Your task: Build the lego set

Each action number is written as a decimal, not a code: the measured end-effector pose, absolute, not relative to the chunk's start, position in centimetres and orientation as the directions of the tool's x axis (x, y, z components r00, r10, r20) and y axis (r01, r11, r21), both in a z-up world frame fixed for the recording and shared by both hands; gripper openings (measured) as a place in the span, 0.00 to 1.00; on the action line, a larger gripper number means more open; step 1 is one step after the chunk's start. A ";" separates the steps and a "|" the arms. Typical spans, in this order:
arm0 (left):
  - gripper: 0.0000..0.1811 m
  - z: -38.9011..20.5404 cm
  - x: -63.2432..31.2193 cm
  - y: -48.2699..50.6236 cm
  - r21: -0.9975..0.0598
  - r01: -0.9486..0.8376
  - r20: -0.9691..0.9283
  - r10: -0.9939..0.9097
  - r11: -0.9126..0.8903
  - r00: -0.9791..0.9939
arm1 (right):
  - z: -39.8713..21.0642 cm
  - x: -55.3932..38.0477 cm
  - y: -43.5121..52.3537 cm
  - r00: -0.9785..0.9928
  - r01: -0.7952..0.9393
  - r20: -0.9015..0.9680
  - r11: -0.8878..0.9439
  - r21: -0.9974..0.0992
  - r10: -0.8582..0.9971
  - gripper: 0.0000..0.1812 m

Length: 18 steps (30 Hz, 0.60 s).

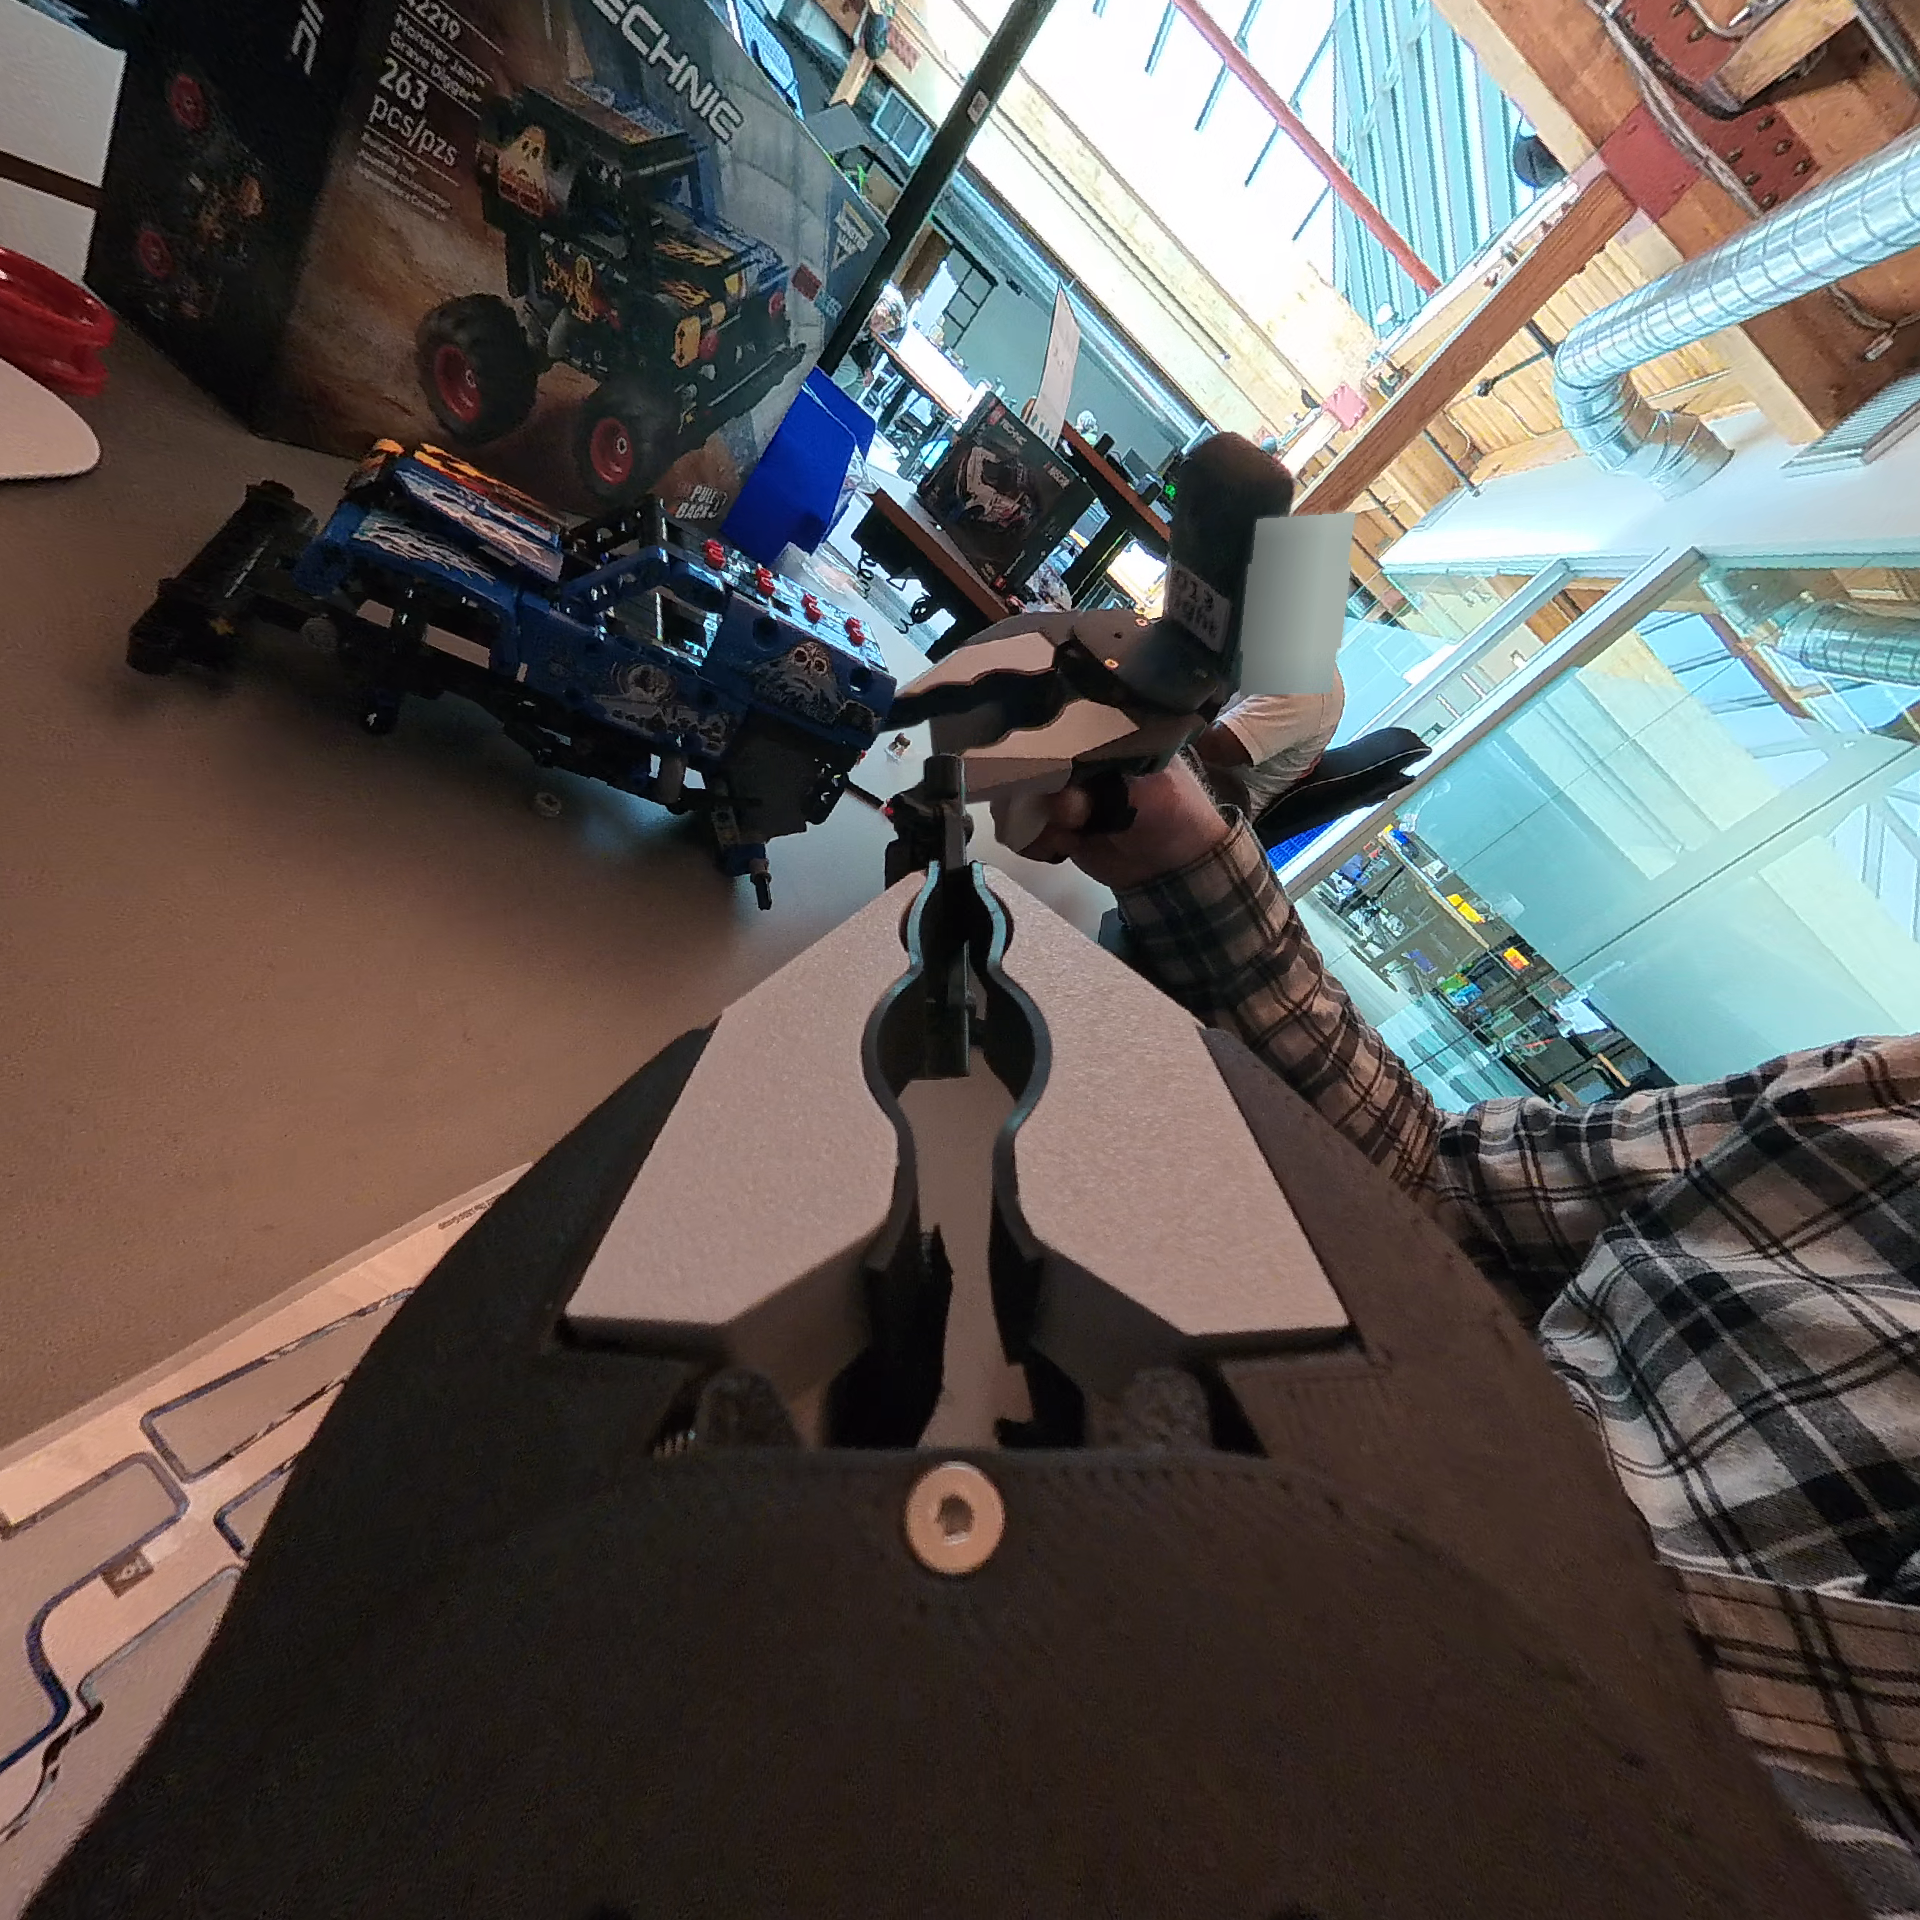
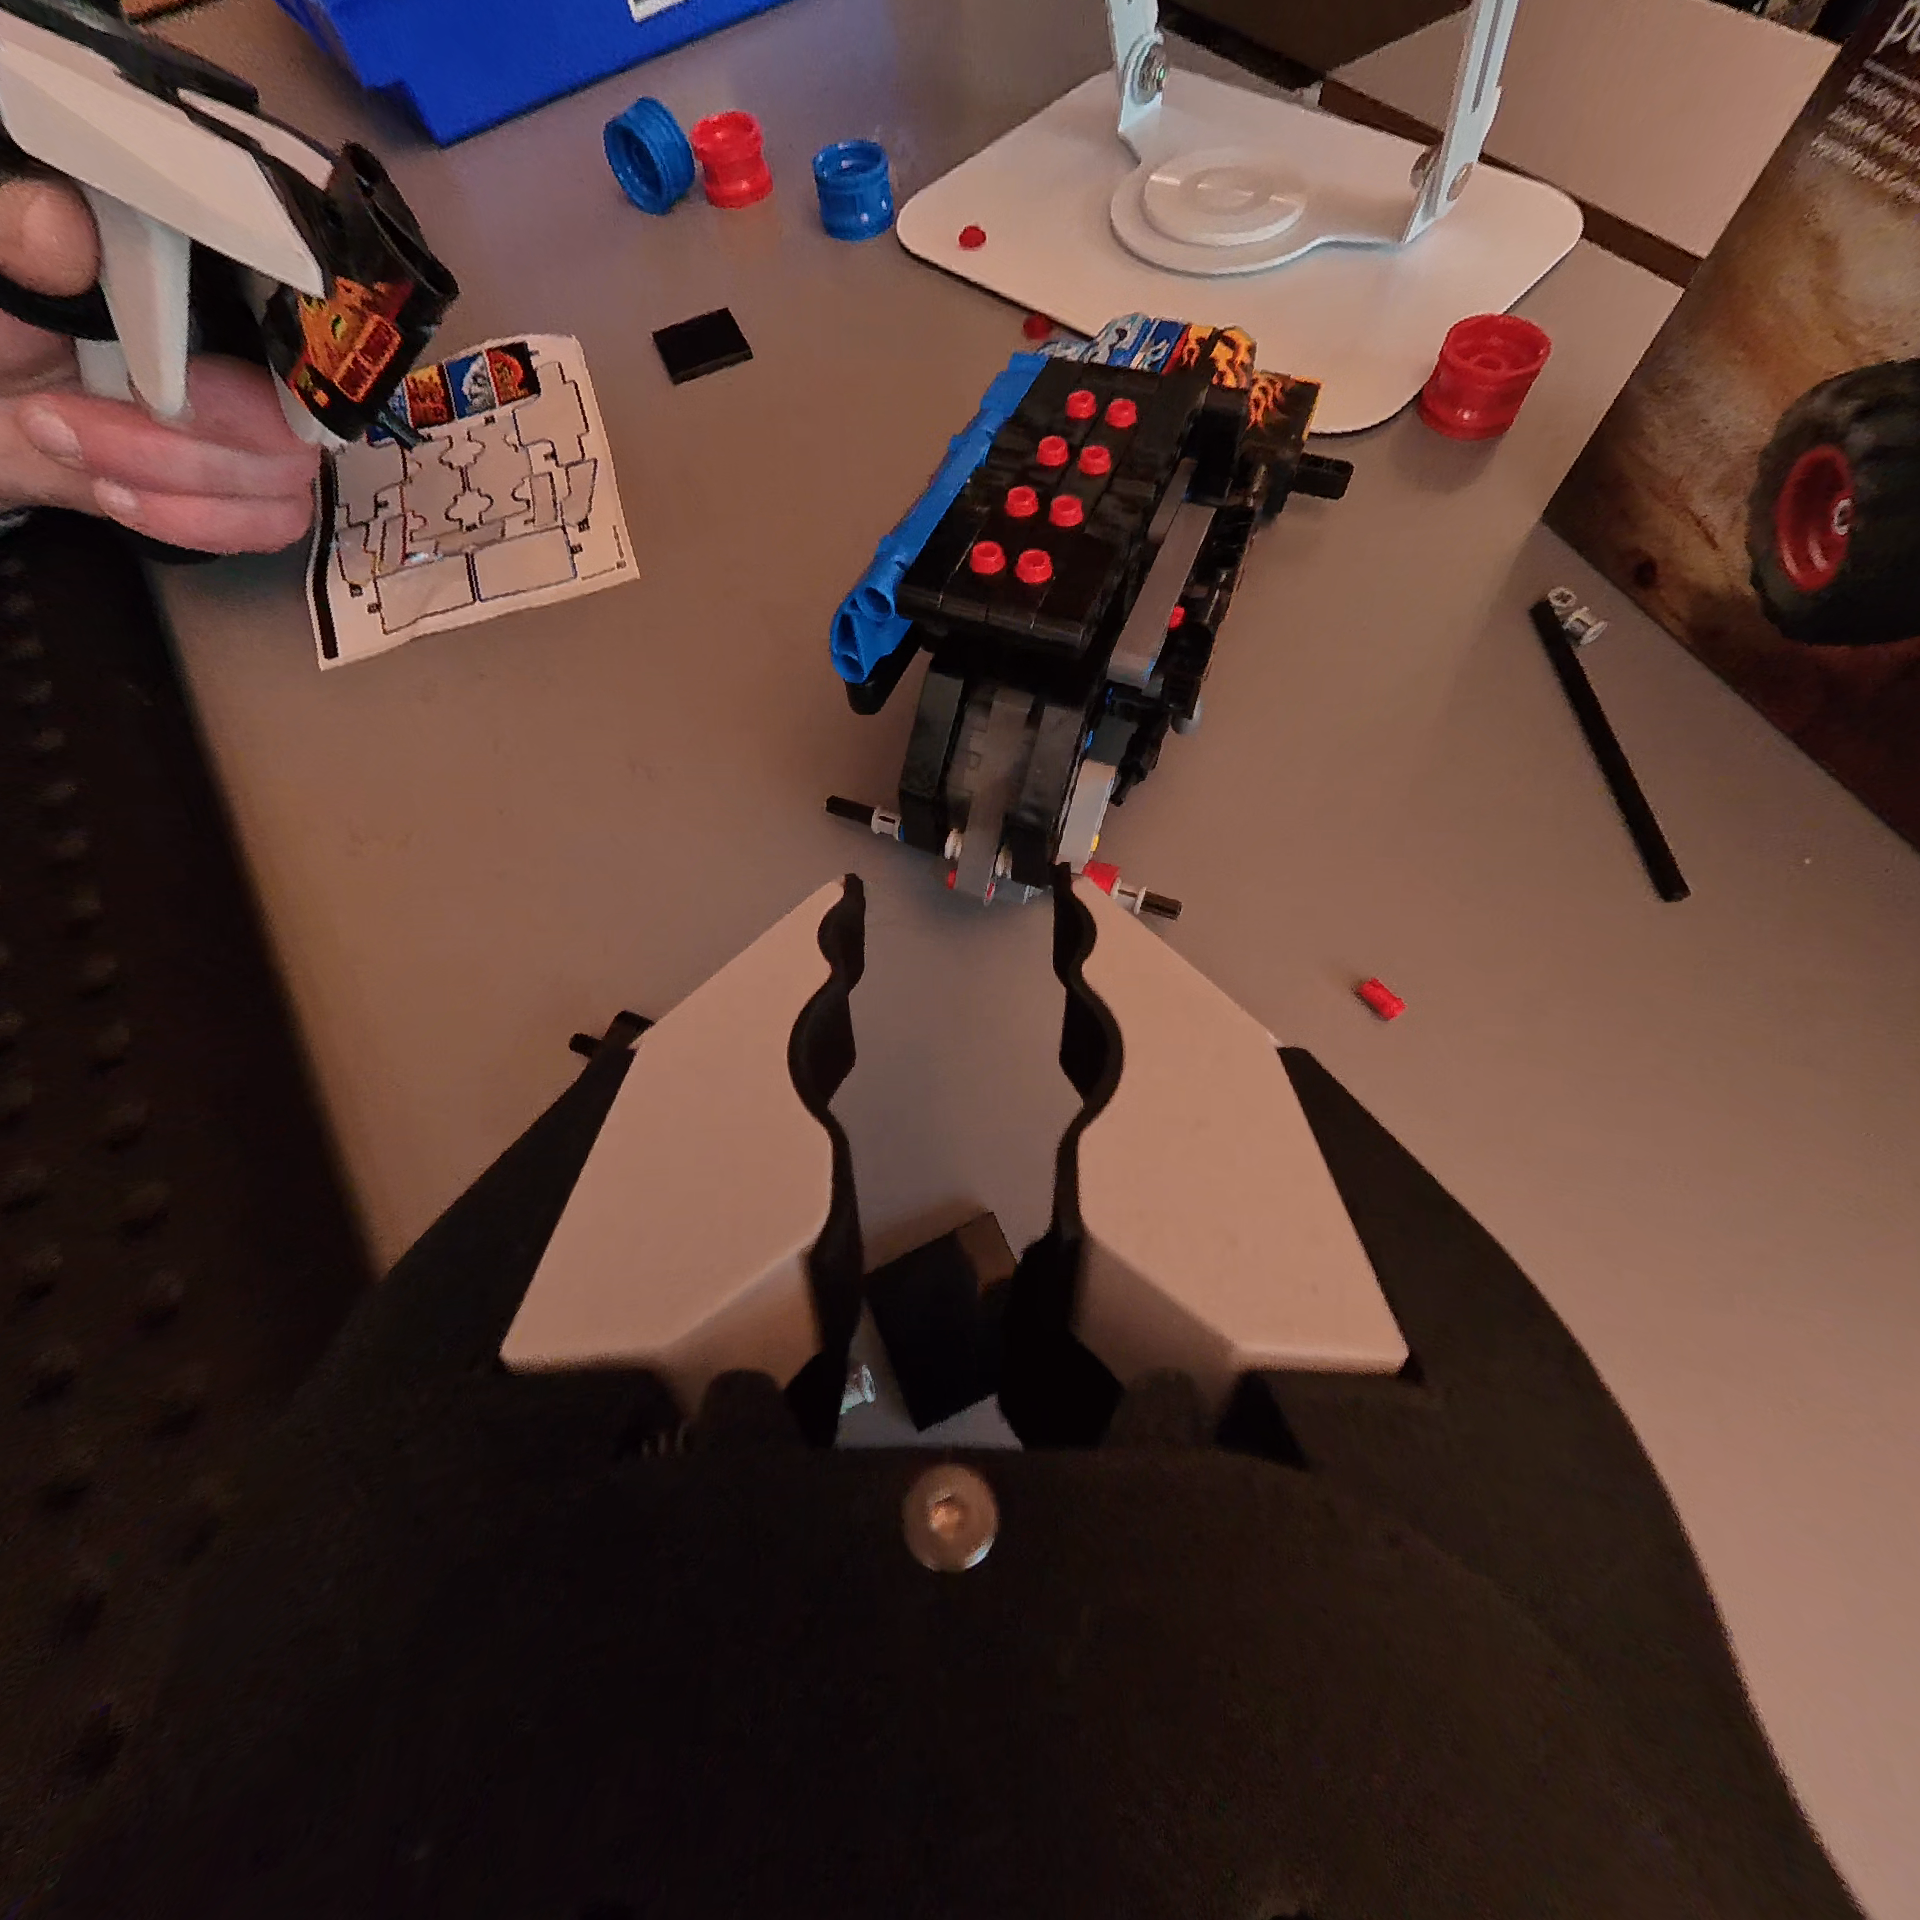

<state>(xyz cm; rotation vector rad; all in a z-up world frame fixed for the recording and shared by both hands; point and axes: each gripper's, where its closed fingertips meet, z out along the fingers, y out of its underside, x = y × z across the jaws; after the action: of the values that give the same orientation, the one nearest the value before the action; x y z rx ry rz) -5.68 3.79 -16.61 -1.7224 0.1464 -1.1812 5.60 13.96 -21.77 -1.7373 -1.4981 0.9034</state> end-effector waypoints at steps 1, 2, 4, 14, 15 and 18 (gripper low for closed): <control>0.00 -16.6 -5.7 3.8 -0.771 0.403 0.636 -0.575 -0.493 0.515 | -22.0 5.5 13.9 0.104 0.543 -0.074 -0.119 -0.831 0.992 0.20; 0.00 -16.6 -5.7 3.8 -0.770 0.404 0.637 -0.573 -0.493 0.515 | -22.2 5.5 13.9 0.104 0.551 -0.068 -0.115 -0.827 0.992 0.21; 0.00 -16.6 -5.6 3.8 -0.766 0.406 0.643 -0.574 -0.498 0.508 | -22.2 5.2 13.7 0.101 0.551 -0.069 -0.114 -0.827 0.992 0.22; 0.01 -17.2 -5.0 3.8 -0.787 0.355 0.613 -0.579 -0.504 0.538 | -22.8 3.8 12.9 0.094 0.568 -0.055 -0.099 -0.817 0.994 0.24; 0.01 -17.2 -5.0 3.8 -0.788 0.353 0.612 -0.577 -0.505 0.540 | -23.1 3.8 12.8 0.090 0.581 -0.052 -0.095 -0.808 0.995 0.24; 0.00 -17.2 -5.1 3.9 -0.786 0.358 0.615 -0.573 -0.504 0.541 | -23.3 3.9 12.9 0.091 0.588 -0.049 -0.093 -0.804 0.995 0.24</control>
<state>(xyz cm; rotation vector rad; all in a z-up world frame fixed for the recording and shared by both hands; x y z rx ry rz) -5.07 3.87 -17.24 -1.7640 0.1797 -1.1479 3.91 12.88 -23.31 -1.7537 -1.5616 0.8417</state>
